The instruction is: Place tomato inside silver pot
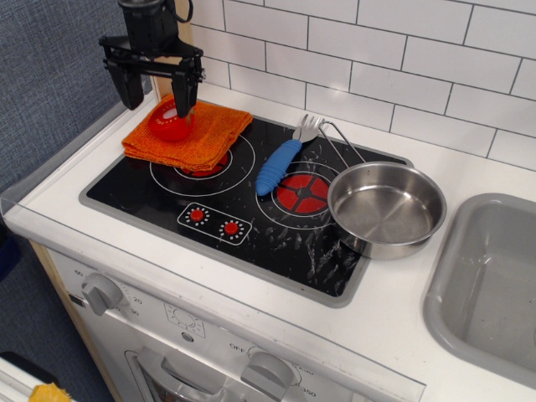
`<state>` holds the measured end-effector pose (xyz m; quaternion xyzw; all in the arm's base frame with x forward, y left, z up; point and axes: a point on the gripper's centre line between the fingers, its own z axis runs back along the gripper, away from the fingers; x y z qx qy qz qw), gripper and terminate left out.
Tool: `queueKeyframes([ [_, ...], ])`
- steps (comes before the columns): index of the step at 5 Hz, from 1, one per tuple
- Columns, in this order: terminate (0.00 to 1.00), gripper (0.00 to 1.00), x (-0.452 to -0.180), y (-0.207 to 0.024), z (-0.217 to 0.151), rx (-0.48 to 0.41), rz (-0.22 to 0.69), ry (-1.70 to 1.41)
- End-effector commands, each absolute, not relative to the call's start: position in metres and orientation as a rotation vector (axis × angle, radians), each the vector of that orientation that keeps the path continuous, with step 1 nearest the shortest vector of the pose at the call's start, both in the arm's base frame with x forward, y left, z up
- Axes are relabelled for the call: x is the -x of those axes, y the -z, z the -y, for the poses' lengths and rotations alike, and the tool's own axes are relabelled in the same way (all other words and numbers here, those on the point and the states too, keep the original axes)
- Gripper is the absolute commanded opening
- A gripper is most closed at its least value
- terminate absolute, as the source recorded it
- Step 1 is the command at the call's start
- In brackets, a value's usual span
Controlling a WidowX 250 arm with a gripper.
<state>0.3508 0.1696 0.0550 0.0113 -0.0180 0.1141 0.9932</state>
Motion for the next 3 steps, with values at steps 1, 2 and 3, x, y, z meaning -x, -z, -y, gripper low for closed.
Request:
queueKeyframes([
  [1,0.0,1.0,-0.3656,-0.0393,-0.1742,0.002,0.026,-0.231],
  [2,0.0,1.0,-0.3687,-0.0317,-0.169,0.005,0.014,-0.224],
  [3,0.0,1.0,-0.3699,-0.0295,-0.165,-0.003,0.012,-0.215],
])
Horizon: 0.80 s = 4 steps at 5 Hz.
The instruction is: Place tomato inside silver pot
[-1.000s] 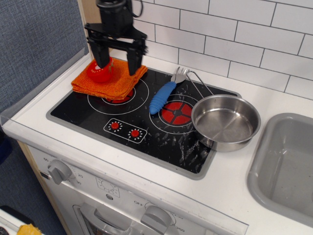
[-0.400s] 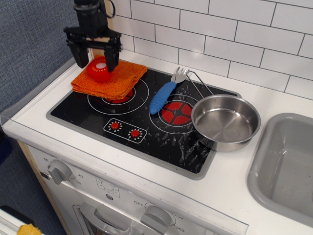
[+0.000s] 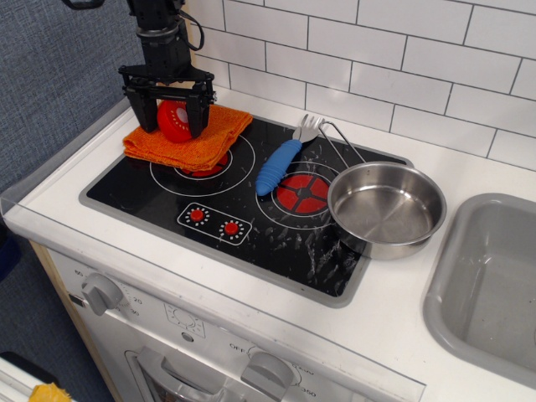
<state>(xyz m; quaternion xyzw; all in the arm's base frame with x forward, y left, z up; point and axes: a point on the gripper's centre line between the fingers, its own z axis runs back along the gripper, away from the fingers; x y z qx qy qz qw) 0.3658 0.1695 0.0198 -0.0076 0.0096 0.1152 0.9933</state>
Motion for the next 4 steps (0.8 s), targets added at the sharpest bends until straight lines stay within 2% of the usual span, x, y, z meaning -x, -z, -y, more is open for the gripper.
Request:
queueKeyframes([
  [1,0.0,0.0,-0.367,-0.041,-0.16,-0.019,0.041,-0.208],
  [3,0.0,0.0,-0.356,-0.08,-0.146,-0.025,0.138,-0.184],
  [4,0.0,0.0,-0.357,-0.095,-0.111,-0.001,0.167,-0.109],
])
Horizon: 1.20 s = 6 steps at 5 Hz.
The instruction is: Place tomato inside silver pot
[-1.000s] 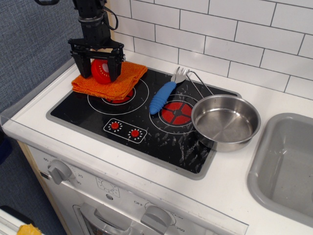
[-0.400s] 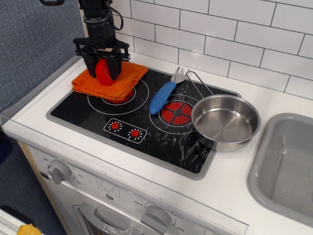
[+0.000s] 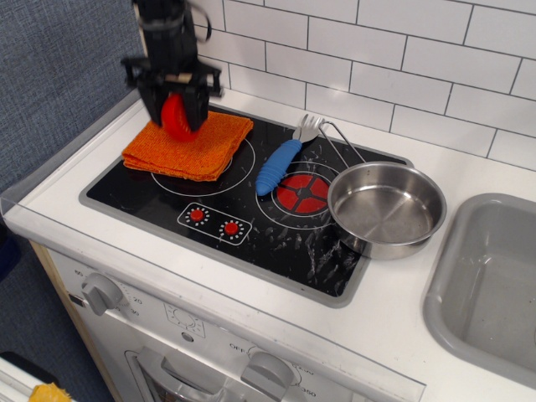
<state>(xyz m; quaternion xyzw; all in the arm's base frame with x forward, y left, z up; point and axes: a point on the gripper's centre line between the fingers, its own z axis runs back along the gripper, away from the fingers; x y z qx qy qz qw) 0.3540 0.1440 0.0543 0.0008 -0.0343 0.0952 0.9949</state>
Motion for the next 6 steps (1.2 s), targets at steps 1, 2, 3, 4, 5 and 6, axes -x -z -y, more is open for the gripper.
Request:
queueKeyframes([
  [1,0.0,0.0,-0.359,-0.099,-0.061,0.017,0.164,-0.012],
  [2,0.0,0.0,-0.353,-0.092,-0.012,0.035,0.15,0.108],
  [3,0.0,0.0,-0.341,-0.088,0.038,0.02,0.144,0.189],
  [4,0.0,0.0,-0.339,-0.082,0.054,0.01,0.147,0.219],
  [5,0.0,0.0,-0.346,-0.072,0.062,0.004,0.134,0.23],
  [6,0.0,0.0,-0.351,-0.06,0.063,-0.001,0.116,0.228],
])
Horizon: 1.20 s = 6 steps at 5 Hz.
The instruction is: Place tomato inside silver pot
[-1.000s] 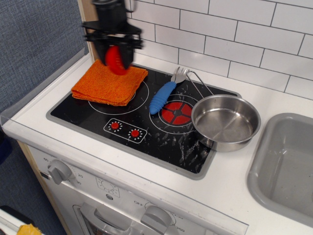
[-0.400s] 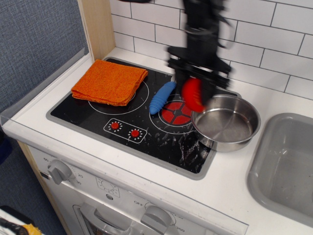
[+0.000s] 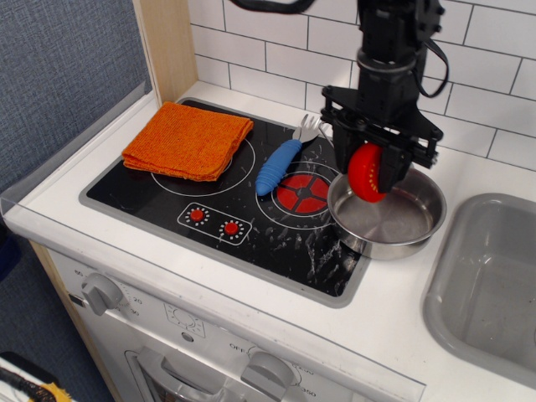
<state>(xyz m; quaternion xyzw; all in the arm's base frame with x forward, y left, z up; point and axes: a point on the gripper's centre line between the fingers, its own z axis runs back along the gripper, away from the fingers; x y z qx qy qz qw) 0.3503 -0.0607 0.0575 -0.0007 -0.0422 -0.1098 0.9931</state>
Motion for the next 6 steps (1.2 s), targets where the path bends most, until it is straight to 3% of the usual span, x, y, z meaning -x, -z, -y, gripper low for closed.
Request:
queueKeyframes([
  [1,0.0,0.0,-0.35,-0.049,0.066,-0.003,0.099,0.24],
  [3,0.0,0.0,-0.343,-0.037,0.071,-0.014,0.073,0.258],
  [4,0.0,1.0,-0.342,-0.035,0.068,-0.008,0.067,0.253],
  [6,0.0,1.0,-0.342,-0.049,0.062,0.006,0.082,0.23],
])
